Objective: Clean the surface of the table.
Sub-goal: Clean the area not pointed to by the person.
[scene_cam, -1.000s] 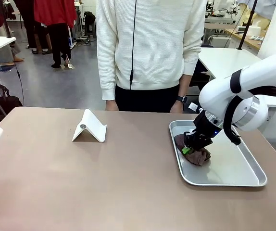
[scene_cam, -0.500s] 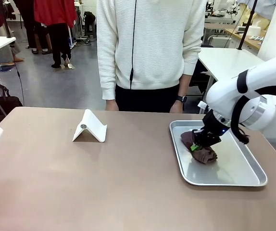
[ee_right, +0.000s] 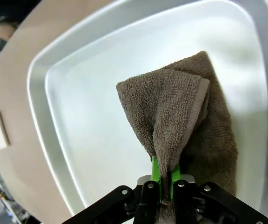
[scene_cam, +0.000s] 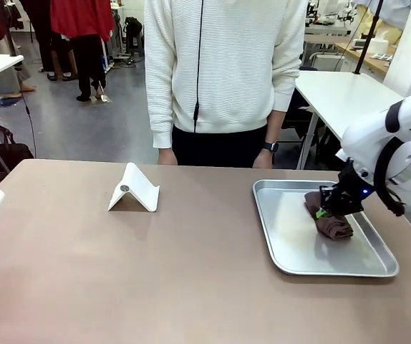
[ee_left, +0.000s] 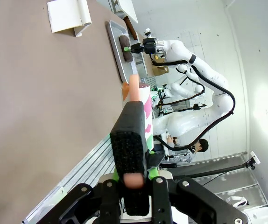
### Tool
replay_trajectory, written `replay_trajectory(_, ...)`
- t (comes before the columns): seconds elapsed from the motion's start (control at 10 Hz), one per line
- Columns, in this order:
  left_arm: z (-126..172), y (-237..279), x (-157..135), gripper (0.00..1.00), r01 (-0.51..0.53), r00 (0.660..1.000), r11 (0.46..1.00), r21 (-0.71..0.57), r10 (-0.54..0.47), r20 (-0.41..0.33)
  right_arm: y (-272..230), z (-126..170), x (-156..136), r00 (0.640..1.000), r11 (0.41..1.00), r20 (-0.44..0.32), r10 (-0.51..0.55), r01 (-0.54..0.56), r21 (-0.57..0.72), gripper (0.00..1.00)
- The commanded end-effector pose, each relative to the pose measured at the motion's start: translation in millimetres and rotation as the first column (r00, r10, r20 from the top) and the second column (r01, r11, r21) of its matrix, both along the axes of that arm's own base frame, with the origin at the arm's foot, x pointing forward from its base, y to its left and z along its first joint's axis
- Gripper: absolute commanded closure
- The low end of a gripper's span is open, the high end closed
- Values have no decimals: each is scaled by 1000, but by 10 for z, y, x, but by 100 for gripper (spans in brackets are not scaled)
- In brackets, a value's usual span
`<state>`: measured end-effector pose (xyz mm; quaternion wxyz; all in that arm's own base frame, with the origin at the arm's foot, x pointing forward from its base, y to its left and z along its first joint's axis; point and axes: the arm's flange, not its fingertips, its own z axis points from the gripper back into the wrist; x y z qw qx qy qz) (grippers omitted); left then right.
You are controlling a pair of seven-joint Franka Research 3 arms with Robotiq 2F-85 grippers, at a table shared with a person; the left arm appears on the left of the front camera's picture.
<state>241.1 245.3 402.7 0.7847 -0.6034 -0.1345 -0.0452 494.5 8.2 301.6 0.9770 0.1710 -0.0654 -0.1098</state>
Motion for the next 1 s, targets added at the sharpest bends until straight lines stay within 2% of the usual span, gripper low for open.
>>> replay_trajectory(0.0, 23, -15, -22, 78, 4, 1000, 1000, 1, -4, 6, -176, -139, 4, 997, 997, -27, -77, 78, 10, 92)
replay_trajectory(0.4, 23, -15, -22, 78, 4, 1000, 1000, 1, -4, 6, -188, -30, -20, 998, 994, -9, -63, 64, 94, 92)
replay_trajectory(0.5, 23, -15, -22, 78, 4, 1000, 1000, 1, -4, 6, -211, 127, -81, 999, 969, -13, -38, 40, 245, 92)
replay_trajectory(0.6, 23, -15, -22, 78, 4, 1000, 1000, 1, -4, 6, -244, 313, -143, 999, 919, -5, -36, 35, 393, 92)
replay_trajectory(0.7, 23, -15, -22, 78, 4, 1000, 1000, 1, -4, 6, -235, 494, -215, 1000, 821, -10, -12, 15, 570, 92)
replay_trajectory(0.9, 23, -15, -22, 78, 4, 1000, 1000, 1, -4, 6, -308, 756, -314, 997, 558, -59, 52, 20, 830, 92)
